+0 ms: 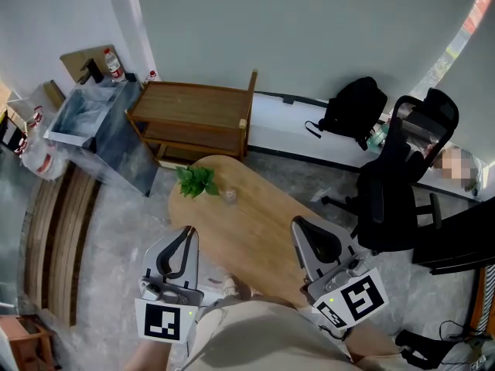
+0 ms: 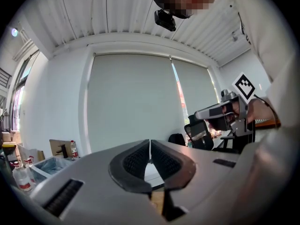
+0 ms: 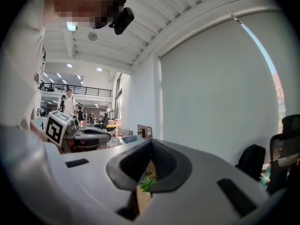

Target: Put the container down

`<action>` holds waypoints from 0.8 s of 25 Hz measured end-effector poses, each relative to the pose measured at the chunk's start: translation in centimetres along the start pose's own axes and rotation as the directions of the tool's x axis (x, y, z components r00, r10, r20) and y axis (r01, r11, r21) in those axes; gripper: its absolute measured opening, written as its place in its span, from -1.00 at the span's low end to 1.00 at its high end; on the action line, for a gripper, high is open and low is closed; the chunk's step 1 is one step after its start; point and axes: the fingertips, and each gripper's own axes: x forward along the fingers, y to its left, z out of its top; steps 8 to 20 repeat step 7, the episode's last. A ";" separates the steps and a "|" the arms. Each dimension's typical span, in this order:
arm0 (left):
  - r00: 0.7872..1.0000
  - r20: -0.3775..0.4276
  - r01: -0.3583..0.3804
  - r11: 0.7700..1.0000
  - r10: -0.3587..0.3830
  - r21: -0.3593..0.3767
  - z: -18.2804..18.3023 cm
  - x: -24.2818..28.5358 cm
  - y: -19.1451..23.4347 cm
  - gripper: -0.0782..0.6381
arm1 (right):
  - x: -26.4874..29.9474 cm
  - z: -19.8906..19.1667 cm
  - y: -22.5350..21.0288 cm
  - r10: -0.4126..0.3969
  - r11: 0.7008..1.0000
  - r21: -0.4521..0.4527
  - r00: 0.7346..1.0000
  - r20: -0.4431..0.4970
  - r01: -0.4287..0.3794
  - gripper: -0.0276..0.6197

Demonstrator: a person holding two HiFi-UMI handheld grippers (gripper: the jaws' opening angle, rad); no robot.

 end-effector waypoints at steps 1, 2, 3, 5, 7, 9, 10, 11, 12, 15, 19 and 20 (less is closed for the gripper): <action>1.000 -0.001 0.000 1.000 0.000 0.002 0.0 0.1 -0.1 -0.74 | 0.0 0.0 0.0 0.002 1.000 0.000 1.000 0.000 -0.002 -0.93; 1.000 -0.001 0.000 1.000 0.000 0.003 0.1 0.1 -0.2 -0.74 | 0.0 0.0 0.1 0.005 1.000 -0.001 1.000 0.000 -0.005 -0.93; 1.000 -0.001 0.001 1.000 -0.001 0.003 0.1 0.1 -0.3 -0.74 | 0.0 0.0 0.1 0.008 1.000 -0.002 1.000 0.000 -0.008 -0.93; 1.000 0.001 0.004 1.000 -0.004 0.003 0.3 0.1 -0.3 -0.74 | 0.1 0.0 0.3 0.014 1.000 -0.004 1.000 0.000 -0.014 -0.93; 1.000 0.004 0.008 1.000 -0.008 0.005 0.5 0.1 -0.3 -0.74 | 0.3 0.1 0.4 0.019 1.000 -0.005 1.000 -0.002 -0.019 -0.93; 1.000 0.004 0.008 1.000 -0.008 0.005 0.5 0.1 -0.3 -0.74 | 0.3 0.1 0.4 0.019 1.000 -0.005 1.000 -0.002 -0.019 -0.93; 1.000 0.004 0.008 1.000 -0.008 0.005 0.5 0.1 -0.3 -0.74 | 0.3 0.1 0.4 0.019 1.000 -0.005 1.000 -0.002 -0.019 -0.93; 1.000 0.004 0.008 1.000 -0.008 0.005 0.5 0.1 -0.3 -0.74 | 0.3 0.1 0.4 0.019 1.000 -0.005 1.000 -0.002 -0.019 -0.93; 1.000 0.004 0.008 1.000 -0.008 0.005 0.5 0.1 -0.3 -0.74 | 0.3 0.1 0.4 0.019 1.000 -0.005 1.000 -0.002 -0.019 -0.93; 1.000 0.004 0.008 1.000 -0.008 0.005 0.5 0.1 -0.3 -0.74 | 0.3 0.1 0.4 0.019 1.000 -0.005 1.000 -0.002 -0.019 -0.93; 1.000 0.004 0.008 1.000 -0.008 0.005 0.5 0.1 -0.3 -0.74 | 0.3 0.1 0.4 0.019 1.000 -0.005 1.000 -0.002 -0.019 -0.93; 1.000 0.004 0.008 1.000 -0.008 0.005 0.5 0.1 -0.3 -0.74 | 0.3 0.1 0.4 0.019 1.000 -0.005 1.000 -0.002 -0.019 -0.93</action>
